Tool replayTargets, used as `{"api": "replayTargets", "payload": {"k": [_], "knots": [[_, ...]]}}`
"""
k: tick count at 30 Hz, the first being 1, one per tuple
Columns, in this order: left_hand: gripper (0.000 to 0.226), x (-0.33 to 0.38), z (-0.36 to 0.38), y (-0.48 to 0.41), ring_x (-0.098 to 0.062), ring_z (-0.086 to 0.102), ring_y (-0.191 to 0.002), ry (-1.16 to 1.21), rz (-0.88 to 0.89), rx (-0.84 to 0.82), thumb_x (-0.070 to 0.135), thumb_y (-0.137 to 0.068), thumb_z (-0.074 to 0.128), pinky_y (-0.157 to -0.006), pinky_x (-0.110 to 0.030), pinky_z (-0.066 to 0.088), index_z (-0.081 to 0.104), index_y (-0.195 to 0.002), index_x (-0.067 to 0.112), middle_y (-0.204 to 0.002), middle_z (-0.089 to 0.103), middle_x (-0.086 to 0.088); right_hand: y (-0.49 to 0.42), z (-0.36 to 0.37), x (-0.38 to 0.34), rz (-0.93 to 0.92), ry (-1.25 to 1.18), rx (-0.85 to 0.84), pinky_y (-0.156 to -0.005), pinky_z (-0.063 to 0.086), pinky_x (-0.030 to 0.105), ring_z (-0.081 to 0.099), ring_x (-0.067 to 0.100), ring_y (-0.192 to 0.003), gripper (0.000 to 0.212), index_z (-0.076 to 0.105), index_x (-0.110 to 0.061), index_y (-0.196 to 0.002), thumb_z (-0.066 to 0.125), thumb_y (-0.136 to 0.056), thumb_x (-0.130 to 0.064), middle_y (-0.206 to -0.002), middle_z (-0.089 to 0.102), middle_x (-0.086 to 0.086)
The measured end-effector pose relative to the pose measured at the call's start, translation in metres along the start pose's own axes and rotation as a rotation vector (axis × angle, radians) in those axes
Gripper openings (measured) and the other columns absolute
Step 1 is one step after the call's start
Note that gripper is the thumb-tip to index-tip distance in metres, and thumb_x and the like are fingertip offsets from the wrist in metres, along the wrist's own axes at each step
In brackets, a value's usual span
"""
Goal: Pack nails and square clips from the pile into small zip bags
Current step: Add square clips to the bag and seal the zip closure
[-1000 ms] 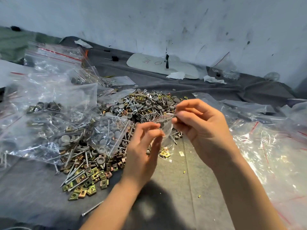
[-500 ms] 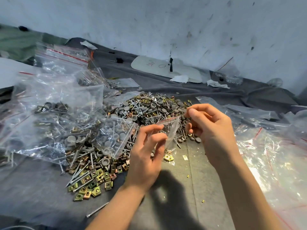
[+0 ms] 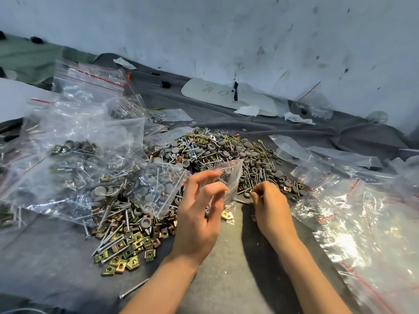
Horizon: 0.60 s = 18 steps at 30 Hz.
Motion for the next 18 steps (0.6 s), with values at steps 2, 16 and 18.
{"api": "replayTargets", "payload": {"k": [2, 16, 18], "knots": [[0.013, 0.001, 0.0, -0.001, -0.004, 0.051, -0.113, -0.008, -0.001, -0.003, 0.014, -0.09, 0.051, -0.094, -0.015, 0.041, 0.057, -0.101, 0.018, -0.117, 0.054, -0.006, -0.002, -0.003, -0.001, -0.04, 0.025, -0.008, -0.066, 0.034, 0.028, 0.052, 0.019, -0.081, 0.006, 0.055, -0.016, -0.09, 0.06, -0.092, -0.013, -0.091, 0.054, -0.002], [0.017, 0.002, 0.004, 0.0, 0.004, 0.043, -0.122, 0.049, 0.039, -0.101, 0.012, -0.085, 0.054, -0.098, -0.014, 0.041, 0.055, -0.1, 0.019, -0.124, 0.048, -0.007, 0.0, -0.079, -0.054, -0.164, -0.465, 0.086, -0.057, 0.048, 0.025, 0.062, 0.017, -0.063, 0.019, 0.059, -0.023, -0.074, 0.065, -0.082, -0.007, -0.067, 0.064, 0.0], [0.015, 0.001, 0.005, 0.002, 0.007, 0.041, -0.122, 0.061, 0.031, -0.11, 0.015, -0.085, 0.053, -0.097, -0.013, 0.042, 0.055, -0.1, 0.02, -0.126, 0.046, -0.002, 0.007, -0.1, -0.073, -0.25, -0.547, 0.13, -0.05, 0.042, 0.021, 0.054, 0.015, -0.055, 0.01, 0.059, -0.019, -0.072, 0.062, -0.075, -0.01, -0.063, 0.062, 0.002]]}}
Point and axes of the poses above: each hand's wrist, its own y-axis away from the middle knuckle, its own z-axis out of the palm, x = y × z, the point moved 3 cm from there along -y, towards the middle knuckle
